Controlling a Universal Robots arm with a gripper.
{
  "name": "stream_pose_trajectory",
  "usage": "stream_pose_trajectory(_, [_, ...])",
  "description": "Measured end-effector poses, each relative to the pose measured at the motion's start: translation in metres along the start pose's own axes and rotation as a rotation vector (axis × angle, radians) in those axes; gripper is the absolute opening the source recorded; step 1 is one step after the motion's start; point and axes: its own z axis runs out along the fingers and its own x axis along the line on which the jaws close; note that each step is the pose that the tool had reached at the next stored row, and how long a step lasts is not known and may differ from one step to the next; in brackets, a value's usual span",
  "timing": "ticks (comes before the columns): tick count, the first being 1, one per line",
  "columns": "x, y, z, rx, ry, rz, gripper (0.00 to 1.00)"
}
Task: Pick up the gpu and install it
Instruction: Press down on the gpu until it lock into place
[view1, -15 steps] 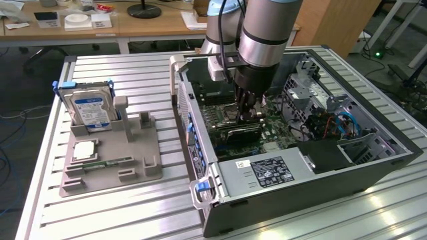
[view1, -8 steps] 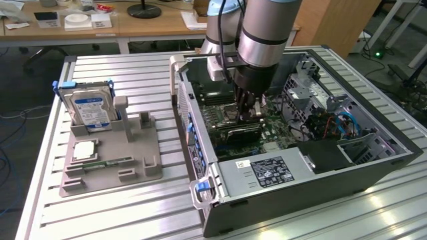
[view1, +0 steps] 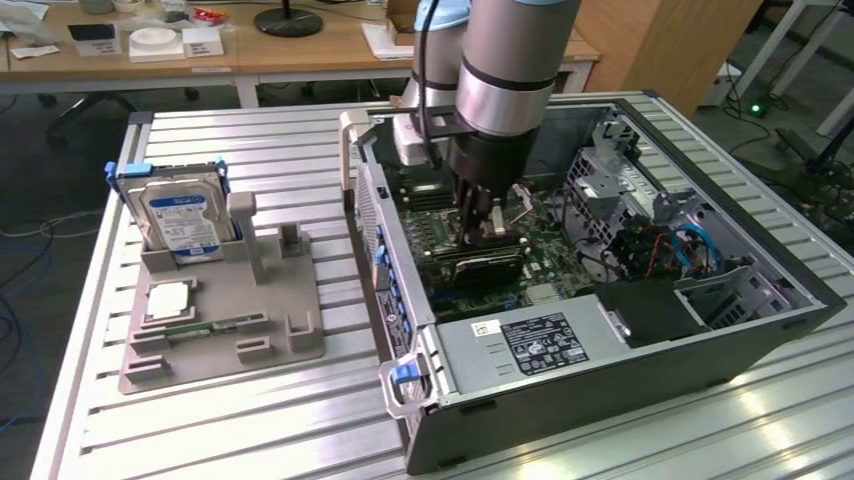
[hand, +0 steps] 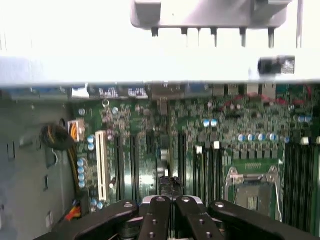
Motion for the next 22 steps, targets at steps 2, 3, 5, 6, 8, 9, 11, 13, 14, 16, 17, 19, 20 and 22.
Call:
stream_pose_trajectory(2, [0.000,0.0066,-0.0013,0.0000,0.0000,0.000,0.12])
stream_pose_trajectory(3, [0.000,0.0093,-0.0015,-0.0001,0.0000,0.000,0.12])
stream_pose_trajectory(5, [0.001,0.0112,-0.0011,0.0001,-0.0002,-0.002,0.12])
stream_pose_trajectory(6, [0.002,0.0112,-0.0006,0.0000,-0.0002,-0.004,0.12])
stream_pose_trajectory(8, [0.005,0.0112,0.0000,-0.0005,0.0000,-0.009,0.12])
stream_pose_trajectory(9, [0.006,0.0115,0.0003,-0.0005,-0.0001,-0.011,0.12])
stream_pose_trajectory(11, [0.006,0.0160,0.0012,-0.0006,-0.0002,-0.013,0.12])
stream_pose_trajectory(13, [0.007,0.0213,0.0021,-0.0006,-0.0003,-0.014,0.12])
stream_pose_trajectory(14, [0.006,0.0230,0.0032,-0.0006,-0.0003,-0.014,0.12])
stream_pose_trajectory(16, [0.006,0.0236,0.0053,-0.0042,0.0001,-0.016,0.12])
stream_pose_trajectory(17, [0.006,0.0237,0.0058,-0.0086,0.0003,-0.017,0.12])
stream_pose_trajectory(19, [0.004,0.0238,0.0063,-0.0120,0.0003,-0.017,0.12])
stream_pose_trajectory(20, [0.003,0.0237,0.0063,-0.0121,0.0002,-0.017,0.12])
stream_pose_trajectory(22, [0.003,0.0237,0.0063,-0.0122,0.0002,-0.017,0.12])
